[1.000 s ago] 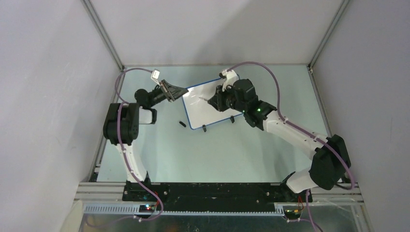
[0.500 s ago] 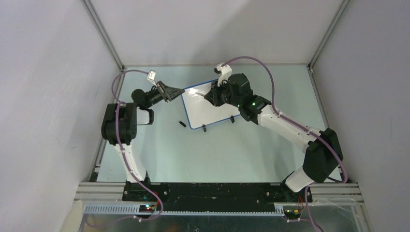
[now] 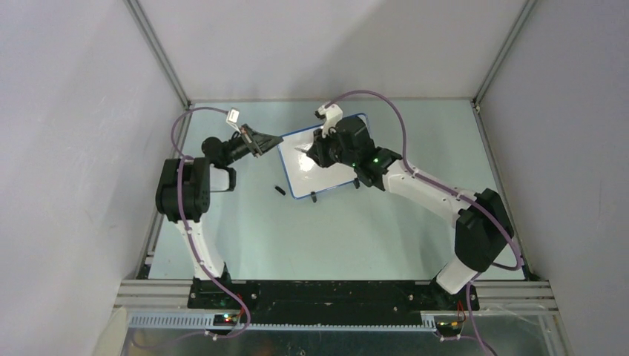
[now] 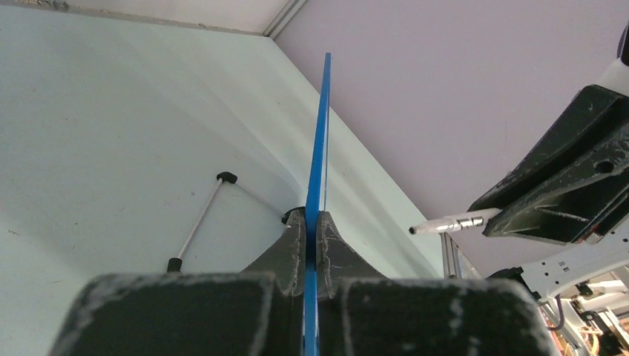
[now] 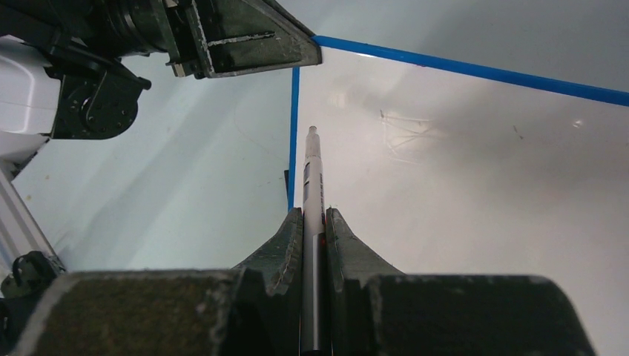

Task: Write a sentence on the whiteboard
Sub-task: Hold the whiteboard on the whiteboard stand.

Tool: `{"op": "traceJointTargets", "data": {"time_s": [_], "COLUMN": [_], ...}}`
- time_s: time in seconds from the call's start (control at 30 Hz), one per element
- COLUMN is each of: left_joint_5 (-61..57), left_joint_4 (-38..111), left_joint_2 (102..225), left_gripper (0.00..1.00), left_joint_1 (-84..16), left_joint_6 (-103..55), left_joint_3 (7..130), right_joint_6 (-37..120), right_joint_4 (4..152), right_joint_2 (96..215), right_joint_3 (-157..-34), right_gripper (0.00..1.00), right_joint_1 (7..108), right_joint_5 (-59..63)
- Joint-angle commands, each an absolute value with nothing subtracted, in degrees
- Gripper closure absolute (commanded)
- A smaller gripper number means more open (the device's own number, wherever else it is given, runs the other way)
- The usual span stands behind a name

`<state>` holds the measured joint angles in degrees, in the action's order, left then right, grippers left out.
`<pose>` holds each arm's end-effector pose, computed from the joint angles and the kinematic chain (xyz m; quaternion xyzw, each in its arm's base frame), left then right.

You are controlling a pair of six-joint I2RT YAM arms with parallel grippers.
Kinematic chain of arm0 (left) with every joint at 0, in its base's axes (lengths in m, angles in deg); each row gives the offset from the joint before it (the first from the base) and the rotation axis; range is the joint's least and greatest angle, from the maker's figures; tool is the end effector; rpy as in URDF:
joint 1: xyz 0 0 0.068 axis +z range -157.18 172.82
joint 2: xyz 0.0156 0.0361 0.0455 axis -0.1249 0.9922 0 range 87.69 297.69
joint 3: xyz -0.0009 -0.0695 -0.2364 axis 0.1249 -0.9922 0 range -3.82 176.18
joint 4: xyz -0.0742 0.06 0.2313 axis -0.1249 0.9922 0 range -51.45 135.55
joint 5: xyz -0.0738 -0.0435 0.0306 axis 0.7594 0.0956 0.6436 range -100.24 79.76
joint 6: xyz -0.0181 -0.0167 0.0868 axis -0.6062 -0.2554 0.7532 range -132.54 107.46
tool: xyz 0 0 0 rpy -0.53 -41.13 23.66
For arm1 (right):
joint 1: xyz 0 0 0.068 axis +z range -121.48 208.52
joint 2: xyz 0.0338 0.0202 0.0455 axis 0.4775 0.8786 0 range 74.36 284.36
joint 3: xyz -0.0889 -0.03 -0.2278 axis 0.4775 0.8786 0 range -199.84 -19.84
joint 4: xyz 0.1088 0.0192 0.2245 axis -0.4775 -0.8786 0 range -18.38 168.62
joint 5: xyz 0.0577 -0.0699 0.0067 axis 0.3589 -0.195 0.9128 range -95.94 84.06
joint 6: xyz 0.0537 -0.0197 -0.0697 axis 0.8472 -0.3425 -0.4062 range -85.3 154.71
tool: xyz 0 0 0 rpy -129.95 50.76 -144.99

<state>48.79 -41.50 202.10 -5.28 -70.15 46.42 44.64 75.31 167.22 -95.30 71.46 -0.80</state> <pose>0.3865 -0.0565 0.1770 0.0811 0.6504 -0.5870 0.4753 0.2999 0.2889 0.2827 -0.2579 0.7808 0.2859 0.4921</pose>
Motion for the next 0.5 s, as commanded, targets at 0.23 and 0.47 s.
{"op": "traceJointTargets", "data": {"time_s": [0.23,0.47], "left_joint_5": [50.80,51.36], "left_joint_4": [-44.40,-45.83], "left_joint_2": [200.98,200.94], "left_gripper": [1.00,1.00], "left_joint_1": [-5.24,-5.24], "left_joint_6": [-70.88,-71.22], "left_joint_3": [47.26,47.07], "right_joint_6": [39.33,37.52], "right_joint_4": [75.34,74.11], "right_joint_2": [171.45,174.25], "right_joint_3": [-101.98,-104.64], "right_gripper": [1.00,1.00], "right_joint_1": [76.07,77.75], "right_joint_5": [-12.90,-16.27]}}
